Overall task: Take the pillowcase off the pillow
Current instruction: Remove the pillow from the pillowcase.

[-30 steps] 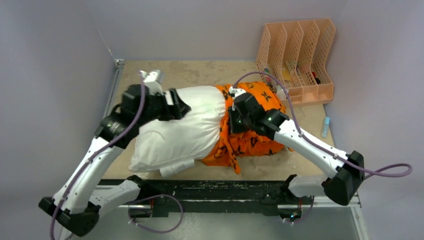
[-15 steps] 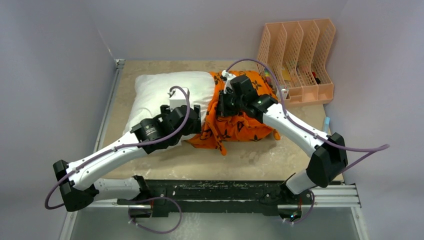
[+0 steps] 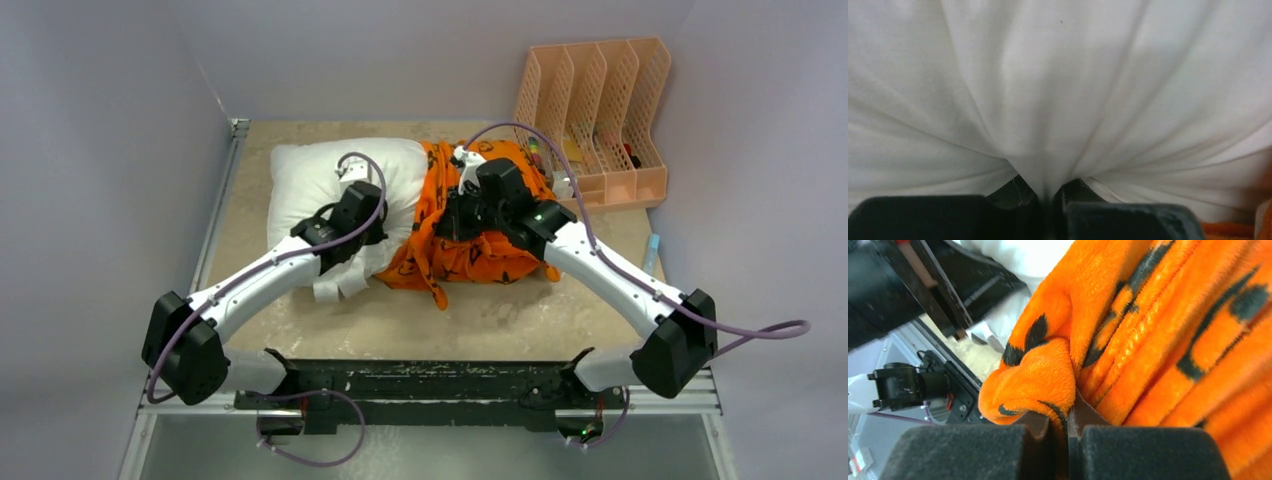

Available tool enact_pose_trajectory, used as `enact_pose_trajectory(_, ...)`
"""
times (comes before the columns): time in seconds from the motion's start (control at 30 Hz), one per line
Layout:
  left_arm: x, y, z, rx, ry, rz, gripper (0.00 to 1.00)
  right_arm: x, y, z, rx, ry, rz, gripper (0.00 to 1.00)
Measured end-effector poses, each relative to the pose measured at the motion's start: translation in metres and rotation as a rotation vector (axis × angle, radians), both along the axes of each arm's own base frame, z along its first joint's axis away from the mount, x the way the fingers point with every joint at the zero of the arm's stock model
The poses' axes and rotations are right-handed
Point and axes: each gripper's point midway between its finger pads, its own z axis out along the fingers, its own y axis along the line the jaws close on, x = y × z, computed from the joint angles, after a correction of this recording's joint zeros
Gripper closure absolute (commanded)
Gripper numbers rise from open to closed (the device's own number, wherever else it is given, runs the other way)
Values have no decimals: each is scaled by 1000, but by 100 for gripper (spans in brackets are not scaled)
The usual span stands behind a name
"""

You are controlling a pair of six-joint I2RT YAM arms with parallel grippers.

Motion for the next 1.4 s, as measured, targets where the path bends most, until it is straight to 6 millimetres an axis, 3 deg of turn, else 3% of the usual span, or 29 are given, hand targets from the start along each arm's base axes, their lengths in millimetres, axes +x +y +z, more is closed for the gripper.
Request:
enact_pose_trajectory(0.13,17,12,14,-57,0,20,100,-2,-21,-1,-72,-23,-51,100)
enact_pose_trajectory(0.23,35,37,29,-143,17,54,100,-8,-44,-10,-115,-52,-134,100)
enact_pose_trajectory(0.33,41,59,37,-204,63,59,100,-23,-56,-14,-83,-78,-170,100)
enact_pose_trajectory(0.37,41,62,38,-216,83,52,100,-28,-56,-13,-58,-85,-163,96)
enact_pose_trajectory(0.43,39,61,38,-238,114,22,100,-36,-54,-11,-20,-95,-139,61)
enact_pose_trajectory(0.47,36,60,37,-245,126,9,100,-39,-53,-10,-11,-95,-123,48)
enact_pose_trajectory(0.57,34,72,30,-227,147,36,100,-53,-61,-3,2,-81,-99,26)
enact_pose_trajectory(0.7,42,111,25,-168,119,150,100,-66,-88,16,12,-103,-183,13)
enact_pose_trajectory(0.8,41,130,23,-132,102,209,100,-58,-119,21,-49,-89,-366,6)
enact_pose_trajectory(0.87,39,134,23,-118,99,220,100,-48,-137,15,-94,-70,-467,2)
enact_pose_trajectory(0.97,37,135,22,-113,99,216,100,-34,-155,-14,-99,15,-549,1)
enact_pose_trajectory(1.03,37,135,22,-112,98,214,100,-31,-157,-45,-93,107,-564,2)
enact_pose_trajectory(1.07,37,135,22,-112,98,214,100,-32,-155,-56,-86,145,-557,9)
enact_pose_trajectory(1.17,35,135,22,-113,94,213,100,-34,-132,-81,-18,235,-495,52)
enact_pose_trajectory(1.23,34,135,22,-113,93,214,100,-31,-118,-86,23,275,-455,79)
enact_pose_trajectory(1.27,33,136,22,-113,93,215,100,-28,-115,-87,30,285,-450,98)
enact_pose_trajectory(1.33,33,136,22,-110,92,218,100,-23,-118,-91,6,291,-474,100)
enact_pose_trajectory(1.4,33,138,22,-108,93,222,100,-23,-135,-92,-34,274,-544,100)
